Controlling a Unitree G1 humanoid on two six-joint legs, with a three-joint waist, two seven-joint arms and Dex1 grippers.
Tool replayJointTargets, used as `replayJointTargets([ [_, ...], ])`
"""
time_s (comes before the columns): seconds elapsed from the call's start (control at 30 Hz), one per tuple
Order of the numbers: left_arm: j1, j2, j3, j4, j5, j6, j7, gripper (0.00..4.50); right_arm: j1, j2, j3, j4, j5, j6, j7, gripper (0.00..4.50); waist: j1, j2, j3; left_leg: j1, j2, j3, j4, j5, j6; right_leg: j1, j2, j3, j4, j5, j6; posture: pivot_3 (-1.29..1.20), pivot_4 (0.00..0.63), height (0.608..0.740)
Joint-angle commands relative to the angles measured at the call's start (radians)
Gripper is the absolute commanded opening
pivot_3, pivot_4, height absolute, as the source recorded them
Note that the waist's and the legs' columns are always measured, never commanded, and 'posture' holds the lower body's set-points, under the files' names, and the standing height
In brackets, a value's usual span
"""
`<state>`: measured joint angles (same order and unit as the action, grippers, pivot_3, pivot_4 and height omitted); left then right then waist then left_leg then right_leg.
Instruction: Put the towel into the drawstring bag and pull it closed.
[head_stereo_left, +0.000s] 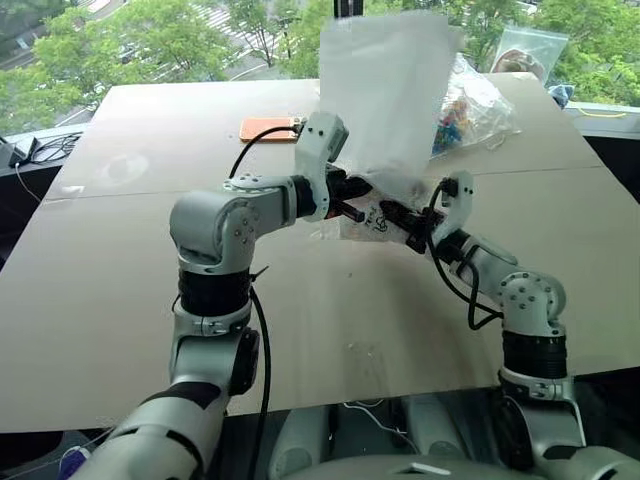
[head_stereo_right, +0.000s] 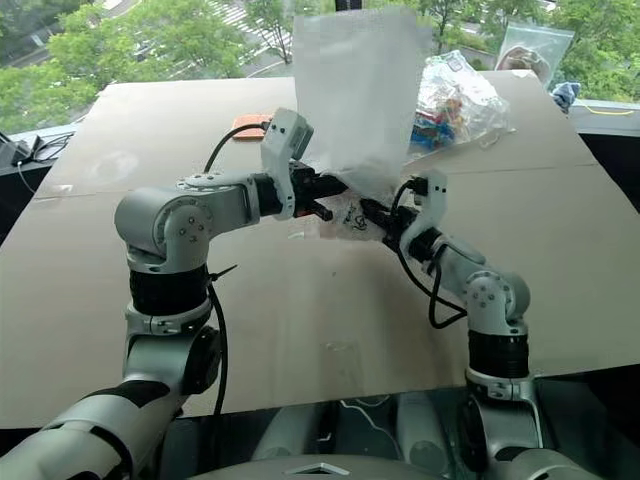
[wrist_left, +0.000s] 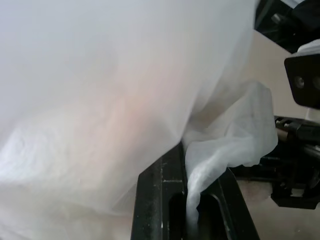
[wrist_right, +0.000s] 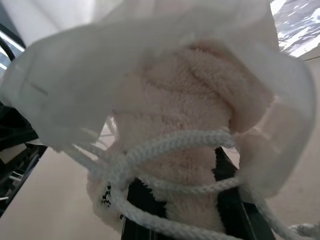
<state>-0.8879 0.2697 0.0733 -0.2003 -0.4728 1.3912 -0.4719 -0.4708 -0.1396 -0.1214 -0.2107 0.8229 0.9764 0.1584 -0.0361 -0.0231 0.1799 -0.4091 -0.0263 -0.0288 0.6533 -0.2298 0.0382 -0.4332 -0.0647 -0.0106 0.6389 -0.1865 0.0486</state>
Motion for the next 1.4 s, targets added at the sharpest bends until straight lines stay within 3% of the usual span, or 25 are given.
replayJointTargets([
  [0.03,-0.070,0.000,0.059,-0.002,-0.107,0.174,-0.027,0.00,0.007,-0.056,-0.017,-0.097,0.064,0.093,0.012,0.04,-0.001,0.000,0.000,0.000,0.000,-0.001,0.000,0.000,0.000,0.000,0.000,-0.001,0.000,0.000,0.000,0.00,0.150,0.740],
  [0.1,-0.083,0.006,0.082,0.038,-0.201,0.218,-0.014,0.00,0.011,-0.069,-0.046,-0.116,0.114,0.149,-0.005,0.04,-0.001,0.000,0.000,0.000,0.000,-0.001,0.000,0.000,0.000,0.000,0.000,-0.001,0.000,0.000,0.000,0.00,0.150,0.740],
  [0.2,-0.066,0.088,0.019,0.042,-0.298,0.223,0.000,0.00,0.013,-0.057,-0.114,-0.113,0.223,0.226,-0.051,0.04,-0.003,0.000,0.000,0.000,0.001,0.000,0.000,0.000,0.000,0.000,0.000,0.000,0.000,0.000,0.000,0.00,0.150,0.740],
  [0.57,-0.089,0.246,-0.053,0.135,-0.498,0.223,0.067,0.00,-0.001,-0.052,-0.248,-0.022,0.536,0.318,-0.222,0.04,0.004,0.000,0.000,0.000,0.000,0.000,0.000,0.000,0.000,0.000,-0.001,0.000,0.000,0.000,0.000,0.00,0.150,0.740],
  [0.73,-0.161,0.312,-0.073,0.297,-0.669,0.223,0.116,0.00,-0.029,-0.115,-0.225,-0.027,0.744,0.304,-0.244,0.04,0.002,0.000,0.000,-0.001,0.000,0.000,0.000,0.000,0.000,-0.001,0.000,0.000,0.000,0.000,0.000,0.00,0.150,0.740],
  [0.9,-0.249,0.351,-0.126,0.453,-0.911,0.223,0.198,0.00,-0.077,-0.155,-0.163,0.028,0.735,0.262,-0.281,0.04,-0.001,0.000,0.000,-0.001,0.000,0.000,0.000,0.000,0.000,-0.001,0.000,0.000,0.001,0.000,0.000,0.00,0.150,0.740],
  [1.03,-0.248,0.285,-0.052,0.490,-0.902,0.221,0.342,0.00,-0.059,-0.122,-0.117,0.034,0.709,0.211,-0.310,0.04,0.000,0.000,0.000,-0.002,0.000,0.000,0.000,0.000,0.000,-0.001,-0.001,0.000,0.001,0.000,0.000,0.00,0.150,0.740],
  [1.13,-0.216,0.235,-0.004,0.489,-0.879,0.223,0.443,0.00,0.012,-0.105,-0.058,-0.032,0.692,0.203,-0.252,0.04,0.002,0.000,0.000,-0.004,0.000,0.000,0.001,0.000,0.000,-0.003,-0.001,0.000,0.000,0.000,0.000,0.00,0.150,0.740],
  [1.27,-0.157,0.242,0.014,0.475,-0.897,0.223,0.504,0.00,0.083,-0.120,-0.028,-0.081,0.833,0.202,-0.219,0.04,-0.001,0.000,0.000,-0.005,0.000,0.002,0.001,0.000,0.000,-0.006,-0.002,0.002,0.002,0.000,0.000,0.00,0.150,0.740],
  [1.4,-0.114,0.278,-0.014,0.441,-0.879,0.223,0.509,0.00,0.113,-0.147,-0.008,-0.081,0.880,0.171,-0.234,0.04,-0.001,0.000,0.000,-0.005,0.000,0.002,0.001,0.000,0.000,-0.007,-0.001,0.002,0.003,0.000,0.000,0.00,0.150,0.740],
])
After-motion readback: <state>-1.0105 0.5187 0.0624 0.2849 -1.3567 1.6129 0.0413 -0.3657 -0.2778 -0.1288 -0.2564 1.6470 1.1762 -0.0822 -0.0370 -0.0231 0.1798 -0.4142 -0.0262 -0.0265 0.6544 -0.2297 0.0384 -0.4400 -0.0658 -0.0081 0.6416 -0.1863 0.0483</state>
